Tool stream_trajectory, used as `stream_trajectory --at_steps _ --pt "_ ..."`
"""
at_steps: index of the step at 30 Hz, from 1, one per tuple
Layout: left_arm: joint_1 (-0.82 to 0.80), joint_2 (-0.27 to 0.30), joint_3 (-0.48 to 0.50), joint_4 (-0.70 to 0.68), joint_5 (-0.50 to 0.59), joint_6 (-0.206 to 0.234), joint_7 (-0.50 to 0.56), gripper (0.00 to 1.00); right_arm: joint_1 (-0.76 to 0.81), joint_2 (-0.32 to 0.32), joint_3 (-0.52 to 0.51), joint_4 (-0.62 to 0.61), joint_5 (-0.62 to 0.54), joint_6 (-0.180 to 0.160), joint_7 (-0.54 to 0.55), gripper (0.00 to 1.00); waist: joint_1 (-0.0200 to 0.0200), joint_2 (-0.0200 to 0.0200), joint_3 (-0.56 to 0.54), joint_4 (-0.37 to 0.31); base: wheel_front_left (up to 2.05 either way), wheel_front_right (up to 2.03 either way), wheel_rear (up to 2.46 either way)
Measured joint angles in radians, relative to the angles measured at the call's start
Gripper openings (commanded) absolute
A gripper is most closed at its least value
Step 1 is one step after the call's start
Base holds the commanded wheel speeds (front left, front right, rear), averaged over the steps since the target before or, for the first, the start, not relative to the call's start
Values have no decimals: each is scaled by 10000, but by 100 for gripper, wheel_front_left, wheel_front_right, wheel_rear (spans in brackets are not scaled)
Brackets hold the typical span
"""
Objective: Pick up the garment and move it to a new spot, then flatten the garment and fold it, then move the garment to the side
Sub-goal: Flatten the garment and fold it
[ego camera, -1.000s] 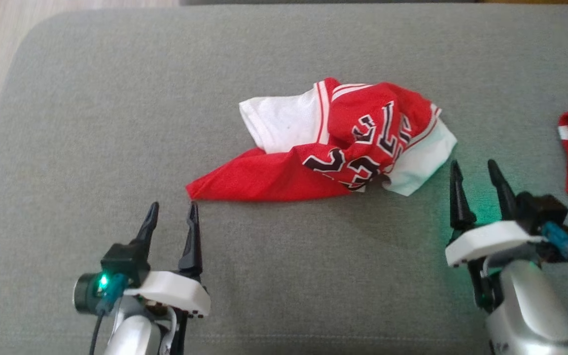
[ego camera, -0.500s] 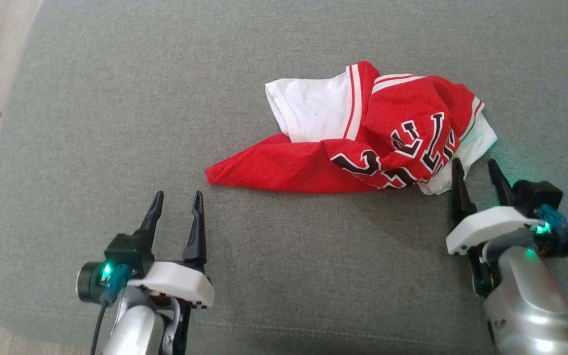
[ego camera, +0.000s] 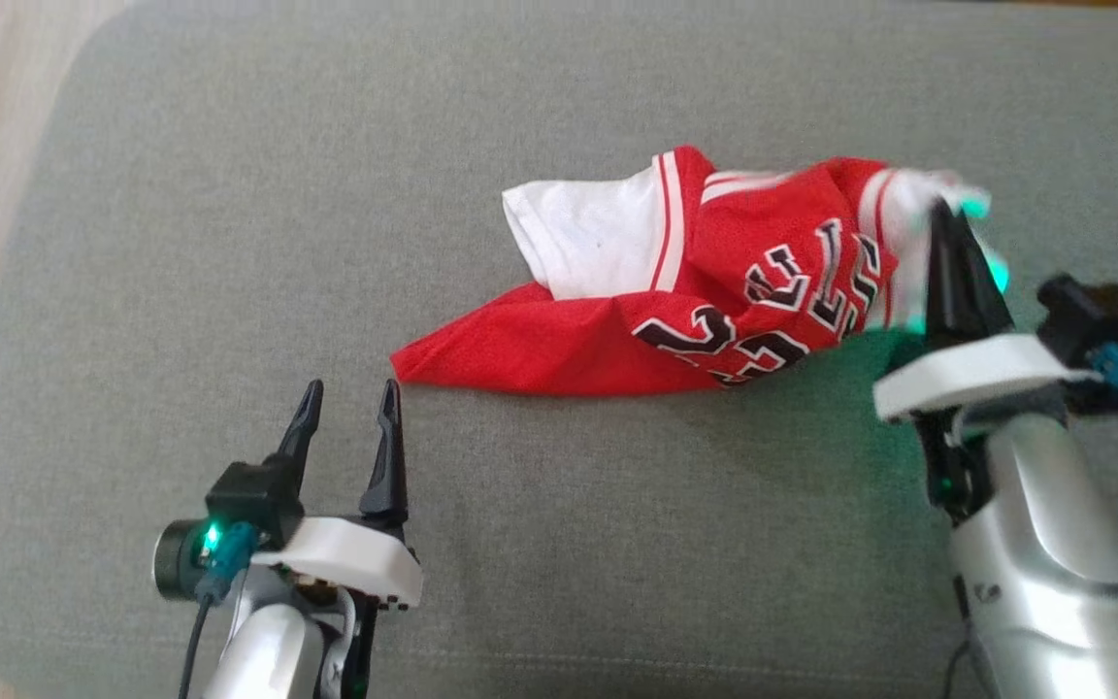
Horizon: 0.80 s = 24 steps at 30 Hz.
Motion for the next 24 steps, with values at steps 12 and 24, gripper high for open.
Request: stream_trajectory --at_steps 12,24 --pt "456 2 -384 194 -357 8 0 100 -2062 -82 3037 -2784 1039 0 957 0 0 0 -818 537 0 0 0" --pt "453 8 -1074 349 -704 107 0 100 -6168 -178 4677 -2127 1662 0 932 0 0 0 -886 2317 0 0 0"
